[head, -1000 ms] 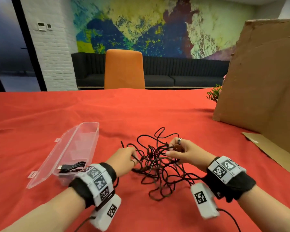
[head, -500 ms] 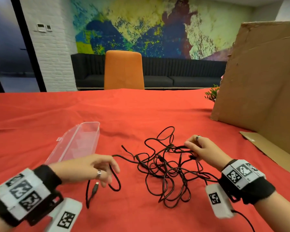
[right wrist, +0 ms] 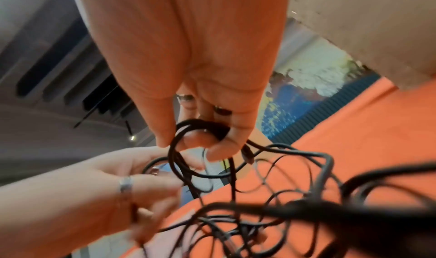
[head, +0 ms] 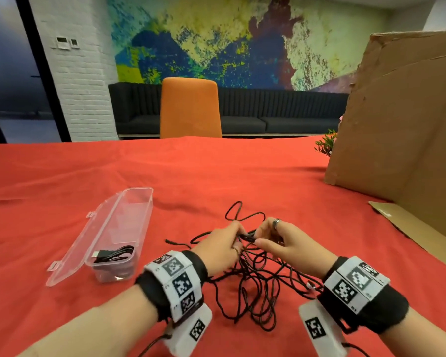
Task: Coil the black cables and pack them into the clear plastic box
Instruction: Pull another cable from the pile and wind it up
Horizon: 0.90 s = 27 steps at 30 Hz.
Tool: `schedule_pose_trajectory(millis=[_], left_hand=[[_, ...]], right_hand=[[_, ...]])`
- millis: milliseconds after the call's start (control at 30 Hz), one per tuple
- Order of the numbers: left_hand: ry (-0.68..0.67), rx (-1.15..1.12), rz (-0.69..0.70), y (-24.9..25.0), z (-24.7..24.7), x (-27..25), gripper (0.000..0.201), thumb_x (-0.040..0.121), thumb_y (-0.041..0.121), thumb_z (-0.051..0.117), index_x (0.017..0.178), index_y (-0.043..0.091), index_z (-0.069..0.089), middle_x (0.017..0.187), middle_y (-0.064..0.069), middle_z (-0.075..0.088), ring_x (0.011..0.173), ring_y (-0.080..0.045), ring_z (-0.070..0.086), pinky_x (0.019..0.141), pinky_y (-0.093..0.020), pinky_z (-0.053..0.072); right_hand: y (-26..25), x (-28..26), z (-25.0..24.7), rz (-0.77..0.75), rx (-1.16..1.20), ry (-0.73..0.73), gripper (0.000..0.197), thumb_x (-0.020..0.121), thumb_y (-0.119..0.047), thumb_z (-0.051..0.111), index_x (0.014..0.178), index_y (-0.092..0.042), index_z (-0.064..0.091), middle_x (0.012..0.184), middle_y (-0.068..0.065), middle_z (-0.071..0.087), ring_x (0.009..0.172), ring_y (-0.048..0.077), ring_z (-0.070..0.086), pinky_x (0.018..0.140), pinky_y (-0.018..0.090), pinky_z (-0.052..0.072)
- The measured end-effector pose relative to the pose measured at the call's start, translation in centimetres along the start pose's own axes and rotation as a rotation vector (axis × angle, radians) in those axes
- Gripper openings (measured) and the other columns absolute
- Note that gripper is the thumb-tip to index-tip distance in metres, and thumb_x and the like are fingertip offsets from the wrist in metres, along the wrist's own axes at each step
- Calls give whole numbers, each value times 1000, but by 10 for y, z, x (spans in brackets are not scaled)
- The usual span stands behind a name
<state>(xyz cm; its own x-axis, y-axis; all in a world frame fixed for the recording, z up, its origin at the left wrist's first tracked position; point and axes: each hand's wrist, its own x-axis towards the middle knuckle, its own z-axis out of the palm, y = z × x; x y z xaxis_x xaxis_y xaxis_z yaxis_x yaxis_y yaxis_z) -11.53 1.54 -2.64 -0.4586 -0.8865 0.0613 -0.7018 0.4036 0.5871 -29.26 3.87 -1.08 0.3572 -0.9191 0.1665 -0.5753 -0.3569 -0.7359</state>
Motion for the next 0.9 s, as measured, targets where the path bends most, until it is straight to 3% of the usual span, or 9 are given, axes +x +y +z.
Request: schedule_pose_trajectory(millis=[100, 167, 233, 333, 467, 633, 767, 833, 900], left_hand=[[127, -184, -62, -20, -13, 2, 20, 98, 14, 37, 86, 20, 52, 62, 7, 45, 55, -10, 41, 56, -27, 32], [204, -321, -109, -32, -23, 2, 29, 98, 11, 36, 75, 21, 51, 57, 5, 41, 47, -8, 36, 49, -25, 29], [300, -472, -156, -40, -31, 1, 32, 99, 10, 34, 74, 17, 52, 54, 3, 36, 40, -5, 32, 45, -22, 27], [438, -611, -189, -45, -42, -4, 33, 100, 11, 33, 76, 13, 54, 53, 3, 34, 38, -2, 29, 42, -16, 26], [534, -692, -170, -48, -56, -13, 32, 101, 11, 32, 80, 10, 56, 50, 6, 29, 38, -5, 26, 45, -24, 31], [547, -719, -140, -40, -59, -19, 32, 101, 13, 32, 80, 9, 56, 40, 13, 30, 38, -4, 22, 43, -21, 24], [438, -751, -27, -17, -50, -18, 32, 101, 14, 33, 77, 9, 55, 41, 13, 27, 37, -1, 19, 38, -16, 16], [402, -731, 30, -9, -47, -17, 31, 100, 16, 35, 79, 8, 56, 43, 12, 27, 39, -3, 19, 39, -18, 15], [385, -706, 57, -7, -47, -16, 31, 100, 18, 35, 82, 8, 58, 46, 12, 28, 39, -4, 19, 39, -17, 16]], right_hand=[[11, -3, -9, -77, -298, -20, 18, 83, -25, 66, 100, -24, 59, 78, -14, 42, 67, 0, 42, 65, 12, 35], [18, -4, -13, -77, -541, -12, 14, 86, -32, 60, 100, -32, 60, 82, -12, 37, 72, 1, 44, 71, 22, 41], [24, -6, -18, -15, -728, 36, 15, 91, -38, 51, 102, -35, 60, 90, -6, 45, 81, 16, 55, 72, 35, 47], [30, -6, -31, 44, -775, 134, 16, 93, -36, 46, 101, -32, 59, 101, -5, 57, 93, 24, 60, 72, 35, 48], [37, -4, -51, 224, -802, 127, 16, 93, -32, 44, 108, -29, 46, 98, 1, 65, 89, 28, 62, 70, 34, 47], [27, 9, -59, 353, -925, -29, 48, 95, -45, 37, 138, -53, 16, 120, 3, 48, 110, 29, 53, 82, 41, 47], [18, 33, -19, 146, -959, -103, 66, 87, -52, 49, 142, -49, 12, 142, 1, 29, 133, 25, 27, 99, 46, 42], [12, 45, 10, 102, -824, -281, 67, 87, -49, 52, 144, -38, 20, 143, 3, 35, 134, 24, 28, 104, 44, 36], [6, 51, 29, 105, -614, -384, 37, 91, -40, 51, 124, -24, 50, 116, 7, 59, 114, 24, 51, 89, 29, 42]])
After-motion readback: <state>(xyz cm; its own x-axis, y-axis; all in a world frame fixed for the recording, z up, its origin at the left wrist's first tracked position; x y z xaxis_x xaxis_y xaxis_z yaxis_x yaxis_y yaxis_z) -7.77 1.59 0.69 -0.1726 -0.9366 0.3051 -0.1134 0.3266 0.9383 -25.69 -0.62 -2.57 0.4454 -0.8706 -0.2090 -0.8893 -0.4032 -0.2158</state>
